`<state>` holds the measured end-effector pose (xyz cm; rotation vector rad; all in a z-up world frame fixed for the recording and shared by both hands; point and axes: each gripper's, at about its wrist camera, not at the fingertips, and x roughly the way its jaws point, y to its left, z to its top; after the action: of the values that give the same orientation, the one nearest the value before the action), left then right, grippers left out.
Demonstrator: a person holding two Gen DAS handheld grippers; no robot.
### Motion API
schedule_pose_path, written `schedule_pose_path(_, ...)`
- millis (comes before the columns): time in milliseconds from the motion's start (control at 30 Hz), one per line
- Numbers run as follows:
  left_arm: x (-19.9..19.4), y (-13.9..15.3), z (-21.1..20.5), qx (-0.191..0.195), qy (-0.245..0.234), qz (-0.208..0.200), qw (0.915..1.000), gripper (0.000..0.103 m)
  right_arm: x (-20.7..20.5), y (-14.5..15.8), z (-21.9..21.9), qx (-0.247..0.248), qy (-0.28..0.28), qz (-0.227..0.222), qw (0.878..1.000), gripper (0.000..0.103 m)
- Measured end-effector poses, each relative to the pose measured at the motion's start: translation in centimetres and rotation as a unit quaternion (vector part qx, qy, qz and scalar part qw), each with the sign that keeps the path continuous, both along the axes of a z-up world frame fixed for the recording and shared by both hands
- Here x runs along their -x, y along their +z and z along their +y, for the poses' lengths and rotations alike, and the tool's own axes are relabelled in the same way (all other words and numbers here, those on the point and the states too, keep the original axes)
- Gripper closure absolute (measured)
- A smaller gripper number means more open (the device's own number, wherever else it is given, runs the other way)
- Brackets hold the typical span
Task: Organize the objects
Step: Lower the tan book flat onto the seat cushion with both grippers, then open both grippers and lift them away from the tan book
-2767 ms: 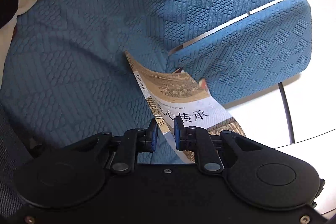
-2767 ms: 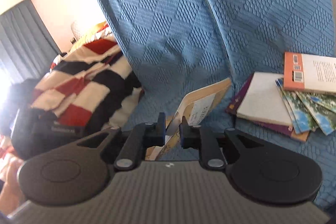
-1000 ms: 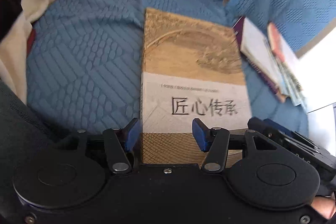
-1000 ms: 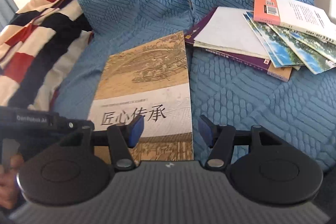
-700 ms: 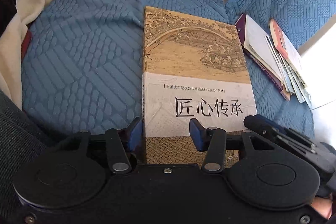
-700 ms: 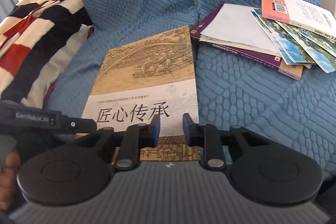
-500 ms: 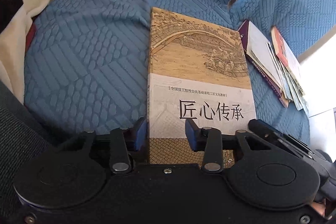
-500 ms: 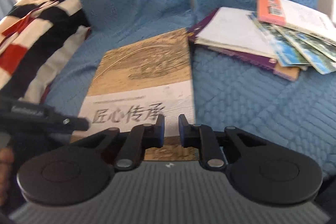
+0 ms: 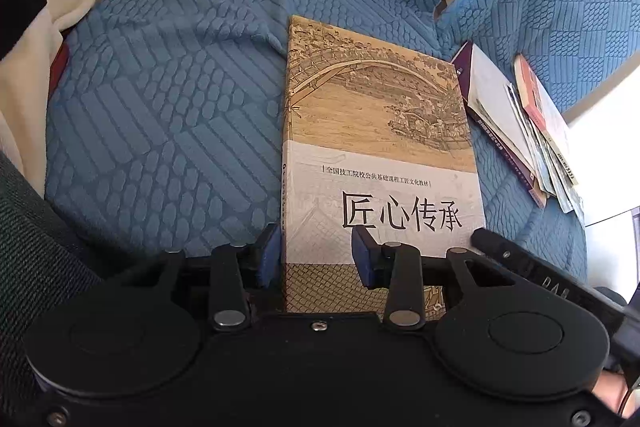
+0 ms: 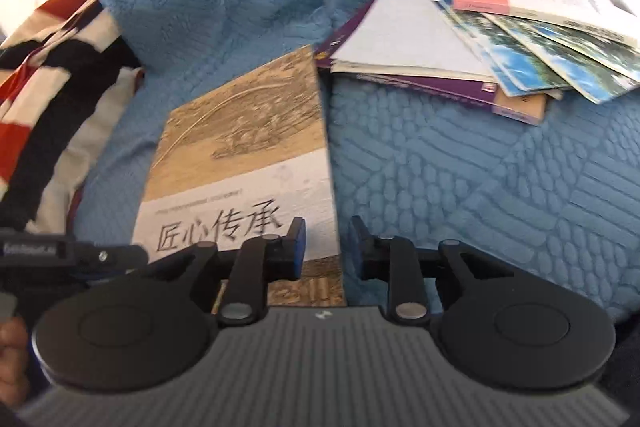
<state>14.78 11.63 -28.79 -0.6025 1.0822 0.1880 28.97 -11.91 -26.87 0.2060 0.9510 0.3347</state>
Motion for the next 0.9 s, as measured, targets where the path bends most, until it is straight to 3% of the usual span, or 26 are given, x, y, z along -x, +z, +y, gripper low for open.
schedule_pose_path(100, 0.0, 0.0, 0.1, 0.002, 0.001, -0.001, 1.0000, 0.067, 0.2, 0.2, 0.8, 0.021, 0.009, -0.008, 1.000, 0.072)
schedule_pose_path(400, 0.3, 0.5, -0.1, -0.013, 0.007, 0.007, 0.9999, 0.066, 0.4, 0.4, 1.4, 0.019, 0.026, 0.000, 0.999, 0.072)
schedule_pose_path(600, 0.3, 1.6, -0.7, -0.022, 0.001, -0.006, 0.9997, 0.066, -0.2, 1.1, 0.6, -0.002, 0.010, 0.012, 1.000, 0.075)
schedule_pose_path(733, 0.7, 3.7, -1.2, -0.056, -0.006, -0.029, 0.9980, 0.067, -0.3, 3.5, 0.1, -0.009, 0.005, -0.002, 1.000, 0.075)
schedule_pose_path(900, 1.3, 6.9, -1.4, -0.067, -0.003, -0.060, 0.9959, 0.067, 0.3, 8.3, -0.5, -0.020, 0.014, -0.048, 0.999, 0.075)
